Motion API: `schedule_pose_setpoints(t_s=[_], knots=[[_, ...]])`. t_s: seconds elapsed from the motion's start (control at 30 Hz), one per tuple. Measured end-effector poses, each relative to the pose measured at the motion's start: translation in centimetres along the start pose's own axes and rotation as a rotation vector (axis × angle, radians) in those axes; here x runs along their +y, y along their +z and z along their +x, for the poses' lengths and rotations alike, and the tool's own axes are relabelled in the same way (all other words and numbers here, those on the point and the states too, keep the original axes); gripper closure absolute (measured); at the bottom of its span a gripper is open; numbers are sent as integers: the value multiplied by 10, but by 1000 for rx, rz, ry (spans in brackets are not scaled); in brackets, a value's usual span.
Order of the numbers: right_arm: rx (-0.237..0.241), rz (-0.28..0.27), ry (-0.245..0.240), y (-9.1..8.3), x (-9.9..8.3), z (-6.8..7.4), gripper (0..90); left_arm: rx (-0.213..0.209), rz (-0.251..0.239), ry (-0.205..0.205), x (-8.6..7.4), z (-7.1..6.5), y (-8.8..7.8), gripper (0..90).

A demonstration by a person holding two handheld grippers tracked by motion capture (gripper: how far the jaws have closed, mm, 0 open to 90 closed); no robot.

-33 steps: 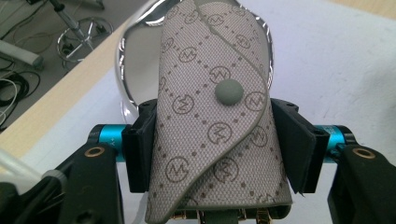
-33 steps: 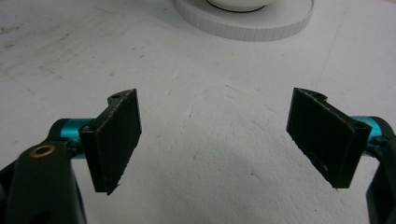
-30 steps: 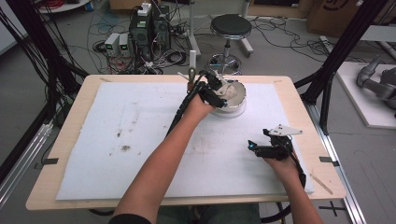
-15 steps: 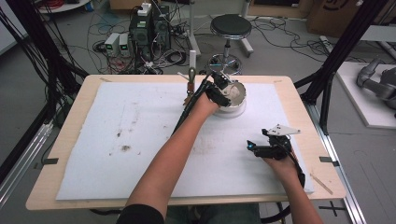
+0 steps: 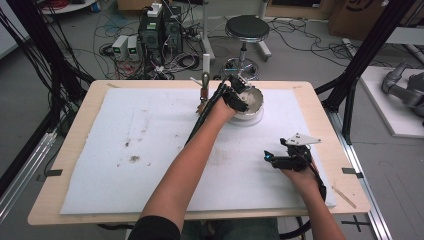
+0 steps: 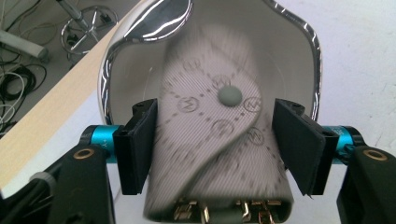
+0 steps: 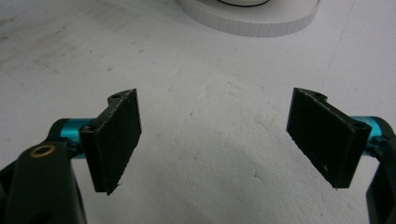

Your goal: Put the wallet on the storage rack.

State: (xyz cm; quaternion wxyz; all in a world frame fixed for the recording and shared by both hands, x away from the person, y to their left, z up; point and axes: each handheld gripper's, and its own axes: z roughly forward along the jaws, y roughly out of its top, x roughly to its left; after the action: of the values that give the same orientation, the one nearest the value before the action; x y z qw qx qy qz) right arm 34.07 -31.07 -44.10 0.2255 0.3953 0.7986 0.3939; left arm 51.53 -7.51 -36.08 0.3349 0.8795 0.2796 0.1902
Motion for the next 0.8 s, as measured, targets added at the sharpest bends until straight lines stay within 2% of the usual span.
schedule_pose_setpoints(t_s=[0.07,0.13,0.3,0.6,0.8], knots=[[2,-1,2,0,0,0,181,16,-24,0,2,0,-4,306],[2,-2,2,0,0,0,181,14,-40,-4,3,1,-8,303],[-1,0,-2,0,0,0,181,4,-38,7,-1,1,-19,273],[1,-4,3,-1,0,1,181,-28,-55,-2,-28,0,-48,253],[-1,-15,-5,-4,2,2,181,-44,-95,9,-48,-3,-78,245]])
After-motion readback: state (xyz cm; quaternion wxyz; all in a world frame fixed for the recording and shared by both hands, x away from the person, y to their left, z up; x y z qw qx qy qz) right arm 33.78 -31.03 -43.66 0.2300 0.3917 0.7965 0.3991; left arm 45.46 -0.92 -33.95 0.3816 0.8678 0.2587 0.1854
